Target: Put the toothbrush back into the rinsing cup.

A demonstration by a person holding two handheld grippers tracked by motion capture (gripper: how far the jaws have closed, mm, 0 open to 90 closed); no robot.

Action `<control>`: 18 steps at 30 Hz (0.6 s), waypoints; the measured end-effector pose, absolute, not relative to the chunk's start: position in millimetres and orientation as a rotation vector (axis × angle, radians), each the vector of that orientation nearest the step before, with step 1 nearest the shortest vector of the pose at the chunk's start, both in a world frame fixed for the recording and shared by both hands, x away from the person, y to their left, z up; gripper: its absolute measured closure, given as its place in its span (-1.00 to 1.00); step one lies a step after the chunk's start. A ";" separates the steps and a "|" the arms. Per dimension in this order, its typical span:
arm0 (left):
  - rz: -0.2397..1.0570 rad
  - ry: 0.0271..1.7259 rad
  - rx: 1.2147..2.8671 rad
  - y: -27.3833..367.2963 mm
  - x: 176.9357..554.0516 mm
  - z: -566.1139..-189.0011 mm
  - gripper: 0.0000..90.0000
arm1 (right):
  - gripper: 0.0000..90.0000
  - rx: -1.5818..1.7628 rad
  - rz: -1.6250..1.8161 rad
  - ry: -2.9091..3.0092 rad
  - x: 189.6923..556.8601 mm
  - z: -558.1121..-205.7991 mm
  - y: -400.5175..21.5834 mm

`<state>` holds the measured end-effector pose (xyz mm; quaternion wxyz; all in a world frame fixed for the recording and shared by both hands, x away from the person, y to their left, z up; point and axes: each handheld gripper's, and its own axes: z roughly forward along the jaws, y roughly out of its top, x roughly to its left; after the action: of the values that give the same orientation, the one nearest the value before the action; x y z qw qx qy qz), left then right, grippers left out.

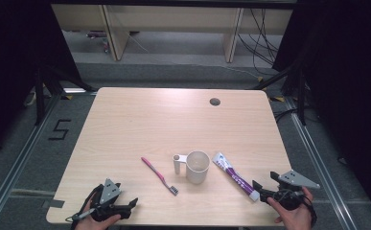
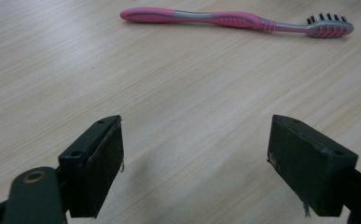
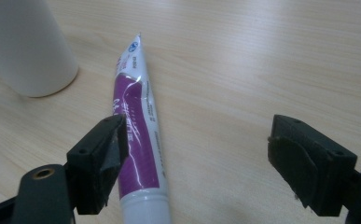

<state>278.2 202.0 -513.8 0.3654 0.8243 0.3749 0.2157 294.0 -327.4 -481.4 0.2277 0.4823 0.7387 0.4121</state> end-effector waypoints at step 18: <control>0.529 0.950 2.098 201.0 285.4 -506.8 -0.60 | -0.48 1.355 1.153 2.003 294.4 -482.6 -329.9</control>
<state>285.4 201.0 -506.8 0.3797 0.8213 0.3720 0.2073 294.4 -329.9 -482.6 0.2292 0.4922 0.7277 0.4191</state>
